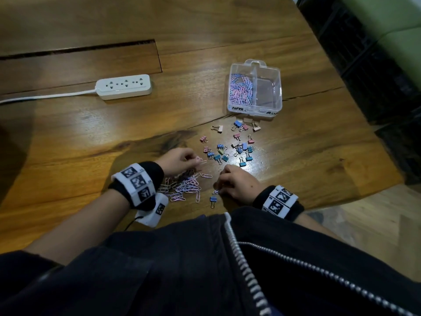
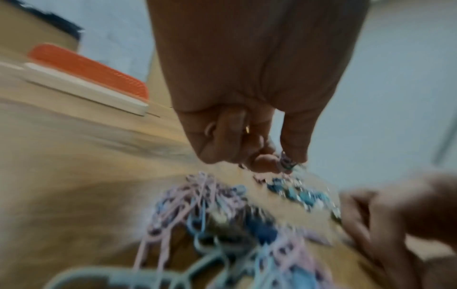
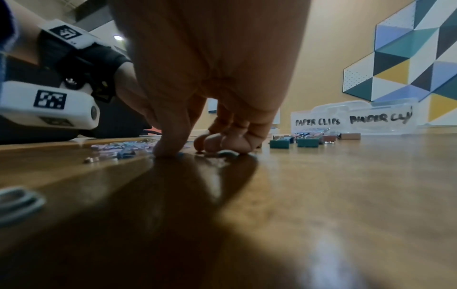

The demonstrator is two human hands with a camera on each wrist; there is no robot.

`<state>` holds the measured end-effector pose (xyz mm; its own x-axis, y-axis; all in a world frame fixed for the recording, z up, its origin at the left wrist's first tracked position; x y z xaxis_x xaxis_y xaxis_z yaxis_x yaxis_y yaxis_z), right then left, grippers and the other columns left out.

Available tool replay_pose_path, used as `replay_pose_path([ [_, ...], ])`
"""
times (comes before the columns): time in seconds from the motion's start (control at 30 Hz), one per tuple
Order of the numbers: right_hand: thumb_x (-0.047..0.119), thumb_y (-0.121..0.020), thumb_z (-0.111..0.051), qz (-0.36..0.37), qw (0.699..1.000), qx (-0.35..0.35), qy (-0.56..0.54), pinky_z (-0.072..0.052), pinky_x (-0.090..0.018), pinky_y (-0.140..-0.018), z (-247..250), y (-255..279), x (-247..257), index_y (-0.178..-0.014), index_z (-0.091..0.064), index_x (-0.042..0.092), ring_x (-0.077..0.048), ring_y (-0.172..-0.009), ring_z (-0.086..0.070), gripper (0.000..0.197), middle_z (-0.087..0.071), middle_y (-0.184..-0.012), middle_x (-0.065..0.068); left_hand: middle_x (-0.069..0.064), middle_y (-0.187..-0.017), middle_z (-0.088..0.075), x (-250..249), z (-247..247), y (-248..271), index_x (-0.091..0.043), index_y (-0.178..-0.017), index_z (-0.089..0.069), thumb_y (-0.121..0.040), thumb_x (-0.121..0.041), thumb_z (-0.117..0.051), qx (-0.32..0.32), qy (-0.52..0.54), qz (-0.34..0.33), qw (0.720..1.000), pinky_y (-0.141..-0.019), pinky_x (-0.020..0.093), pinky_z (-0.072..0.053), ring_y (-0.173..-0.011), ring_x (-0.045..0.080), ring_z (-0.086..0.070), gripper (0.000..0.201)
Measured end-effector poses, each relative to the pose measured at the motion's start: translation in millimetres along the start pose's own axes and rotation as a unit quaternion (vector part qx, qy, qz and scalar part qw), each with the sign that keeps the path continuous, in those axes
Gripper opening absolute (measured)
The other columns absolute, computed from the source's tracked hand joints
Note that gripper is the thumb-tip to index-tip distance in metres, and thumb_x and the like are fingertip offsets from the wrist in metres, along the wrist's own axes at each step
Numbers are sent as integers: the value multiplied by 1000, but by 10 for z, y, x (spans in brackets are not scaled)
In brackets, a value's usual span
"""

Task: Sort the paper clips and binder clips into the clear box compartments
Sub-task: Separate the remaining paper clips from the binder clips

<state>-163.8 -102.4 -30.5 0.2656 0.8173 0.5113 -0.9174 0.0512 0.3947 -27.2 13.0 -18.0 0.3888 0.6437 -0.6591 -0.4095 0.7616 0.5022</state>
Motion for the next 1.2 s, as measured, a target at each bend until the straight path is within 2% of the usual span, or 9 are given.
replay_pose_path([
  [0.23,23,-87,-53,25,998,4,49,-33,-20,-80,18,-53,25,-102,-58,6,-19,-99,-48,23,-50,-108,-6,1,-66,-47,125,259,70,-14,-79,-51,-98,-19,-35,-5,273,80,959,-40,13,-34,-39,1,-44,26],
  [0.4,19,-88,-53,41,998,-11,40,-39,-17,-78,59,-50,30,-97,-59,6,-14,-91,-50,17,-57,-102,-5,9,-63,-49,230,205,134,-9,-68,-42,-92,-9,-23,-11,457,98,884,-33,15,-35,-38,9,-48,31],
  [0.5,12,-83,-59,10,997,-34,-62,-42,-15,-71,103,-75,1,-87,-58,8,-12,-83,-51,5,-60,-92,-5,2,-51,-53,314,166,142,-11,-65,-42,-93,-17,-26,-6,475,111,873,-34,15,-32,-37,10,-45,33],
  [0.63,-3,-82,-56,-87,919,-17,-383,-50,-18,-69,130,-105,-106,-104,-59,7,-8,-73,-58,24,-57,-82,6,0,-60,-42,372,184,157,-15,-70,-46,-97,-20,-34,-9,336,126,933,-35,16,-27,-38,5,-37,30],
  [0.73,-13,-84,-44,-115,834,21,-539,-50,-14,-58,154,-128,-133,-90,-63,4,-3,-53,-59,26,-65,-71,0,0,-73,-49,355,193,229,-22,-76,-49,-97,-27,-39,-18,93,80,992,-56,23,-33,-62,13,-44,24],
  [0.83,-16,-83,-34,-124,793,38,-595,-48,-15,-55,185,-149,-101,-77,-58,1,-10,-54,-59,29,-62,-70,-5,0,-93,-60,356,148,282,-25,-91,-57,-82,-39,-63,13,-144,52,988,-70,28,-42,-86,18,-55,17],
  [0.97,2,-86,-42,-100,811,71,-572,-40,-19,-57,182,-135,-16,-68,-51,7,-14,-61,-48,20,-52,-71,-6,-3,-95,-62,330,152,274,-28,-103,-63,-78,-38,-68,-20,-245,61,967,-70,25,-42,-84,13,-52,28],
  [1.1,13,-80,-64,-89,927,82,-354,-40,-21,-63,99,-103,91,-62,-46,19,-10,-63,-47,26,-50,-68,2,-5,-86,-59,266,158,274,-24,-91,-63,-75,-32,-73,4,-180,67,981,-60,22,-39,-85,15,-52,21],
  [1.2,22,-70,-74,-39,978,120,-168,-37,-20,-59,-23,-74,201,-64,-41,26,-7,-63,-43,34,-48,-69,7,3,-121,-58,158,195,218,-19,-90,-60,-76,-22,-72,-20,-25,55,998,-93,33,-43,-112,25,-54,19],
])
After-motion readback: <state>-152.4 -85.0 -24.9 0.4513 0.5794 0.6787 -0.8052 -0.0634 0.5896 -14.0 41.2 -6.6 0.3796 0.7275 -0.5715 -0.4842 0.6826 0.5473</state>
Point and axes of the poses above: each hand's wrist, its own y-axis away from the middle knuckle, its own z-axis out of the back of the hand, x = y × z, the point moved 3 cm from there along -y, towards the middle knuckle
